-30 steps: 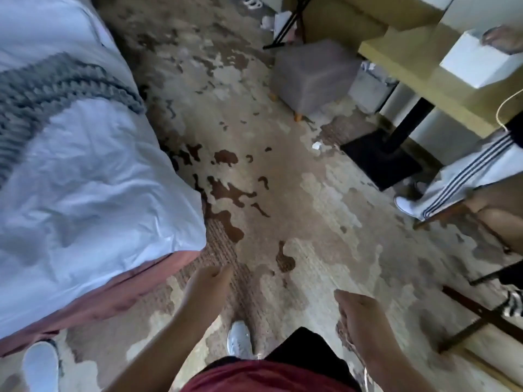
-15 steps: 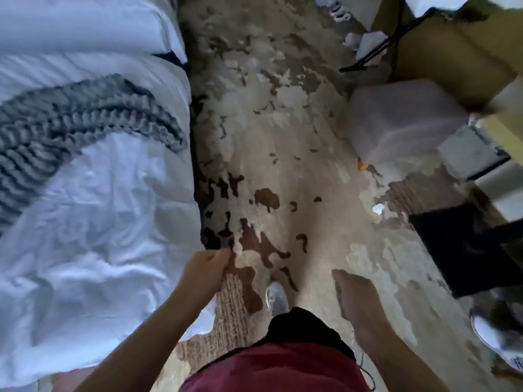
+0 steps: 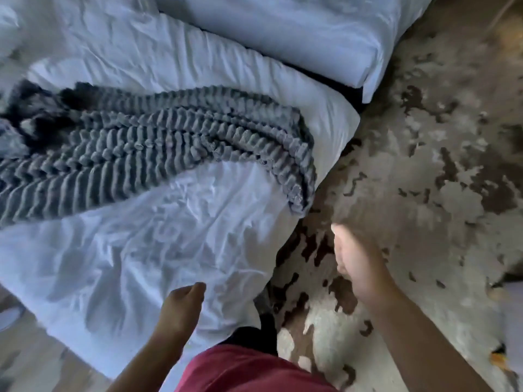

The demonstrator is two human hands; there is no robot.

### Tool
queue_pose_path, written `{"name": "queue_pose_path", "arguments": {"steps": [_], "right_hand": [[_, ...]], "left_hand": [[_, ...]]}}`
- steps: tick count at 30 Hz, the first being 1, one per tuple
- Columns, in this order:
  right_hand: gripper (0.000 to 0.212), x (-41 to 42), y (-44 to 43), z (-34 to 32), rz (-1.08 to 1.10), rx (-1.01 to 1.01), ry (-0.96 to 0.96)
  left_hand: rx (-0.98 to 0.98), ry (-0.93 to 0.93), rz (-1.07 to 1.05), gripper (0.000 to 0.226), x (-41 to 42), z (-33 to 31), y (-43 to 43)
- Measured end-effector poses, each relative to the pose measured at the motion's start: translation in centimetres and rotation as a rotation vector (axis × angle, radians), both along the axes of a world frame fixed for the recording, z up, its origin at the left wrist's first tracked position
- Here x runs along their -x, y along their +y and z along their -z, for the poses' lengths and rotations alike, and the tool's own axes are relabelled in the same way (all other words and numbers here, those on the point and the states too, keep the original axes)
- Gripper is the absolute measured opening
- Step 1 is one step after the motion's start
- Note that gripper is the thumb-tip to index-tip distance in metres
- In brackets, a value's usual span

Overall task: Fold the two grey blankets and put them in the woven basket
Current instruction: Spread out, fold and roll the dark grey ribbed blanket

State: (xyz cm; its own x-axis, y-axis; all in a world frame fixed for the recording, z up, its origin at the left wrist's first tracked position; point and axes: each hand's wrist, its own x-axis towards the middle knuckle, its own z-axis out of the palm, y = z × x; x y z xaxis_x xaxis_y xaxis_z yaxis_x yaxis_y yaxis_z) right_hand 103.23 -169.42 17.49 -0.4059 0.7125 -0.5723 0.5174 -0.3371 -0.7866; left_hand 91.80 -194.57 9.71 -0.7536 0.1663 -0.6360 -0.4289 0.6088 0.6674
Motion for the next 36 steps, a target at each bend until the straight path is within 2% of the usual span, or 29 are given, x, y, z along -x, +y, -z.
{"name": "queue_pose_path", "arguments": {"steps": [2, 4, 7, 9, 12, 15, 20, 24, 27, 29, 31, 32, 33, 36], "right_hand": [[0.036, 0.9, 1.4, 2.2, -0.071, -0.047, -0.112], [0.036, 1.1, 3.3, 3.4, -0.092, -0.08, -0.146], [0.045, 2.1, 7.3, 3.4, -0.05, -0.071, -0.209], [0.044, 3.9, 10.0, 3.0, -0.019, -0.078, -0.234], [0.041, 9.3, 14.1, 3.1, -0.087, -0.11, -0.229], [0.043, 16.9, 18.0, 4.3, -0.271, -0.137, -0.211], [0.05, 33.0, 23.7, 8.4, -0.512, -0.086, -0.2], [0.038, 47.0, 26.4, 10.9, -0.84, -0.166, -0.208], [0.036, 56.6, 28.7, 14.4, -1.02, -0.273, -0.244], [0.031, 61.4, 30.0, 17.1, -1.151, -0.222, -0.303], [0.025, 64.1, 30.9, 19.8, -1.348, -0.134, -0.464], [0.031, 64.6, 31.3, 21.1, -1.455, -0.123, -0.585], [0.049, 64.7, 31.7, 22.3, -1.55, -0.122, -0.697], [0.104, 63.3, 31.4, 25.1, -1.747, -0.093, -0.873]], "left_hand": [[-0.048, -0.005, -0.032, 0.034, 4.5, 0.7, 4.9], [-0.088, 0.014, -0.023, 0.029, 9.2, 0.2, 10.6], [-0.181, 0.112, -0.014, 0.028, 16.2, -3.1, 18.9], [-0.258, 0.2, -0.003, 0.029, 20.1, -5.6, 23.1], [-0.344, 0.239, -0.032, 0.027, 24.7, -7.1, 26.4], [-0.273, 0.221, -0.13, 0.026, 27.7, -5.2, 26.5], [-0.046, 0.029, -0.484, 0.034, 28.9, 1.7, 23.5], [0.046, -0.194, -0.804, 0.031, 27.0, 5.5, 23.1], [0.003, -0.336, -0.98, 0.035, 26.5, 8.6, 24.2], [-0.034, -0.401, -1.063, 0.035, 27.8, 10.1, 25.7], [-0.108, -0.46, -1.153, 0.025, 29.3, 11.5, 27.6], [-0.148, -0.48, -1.18, 0.017, 30.0, 12.3, 28.7], [-0.188, -0.495, -1.188, 0.011, 30.7, 12.9, 29.9], [-0.281, -0.56, -1.118, 0.021, 33.0, 15.2, 33.8]]}}
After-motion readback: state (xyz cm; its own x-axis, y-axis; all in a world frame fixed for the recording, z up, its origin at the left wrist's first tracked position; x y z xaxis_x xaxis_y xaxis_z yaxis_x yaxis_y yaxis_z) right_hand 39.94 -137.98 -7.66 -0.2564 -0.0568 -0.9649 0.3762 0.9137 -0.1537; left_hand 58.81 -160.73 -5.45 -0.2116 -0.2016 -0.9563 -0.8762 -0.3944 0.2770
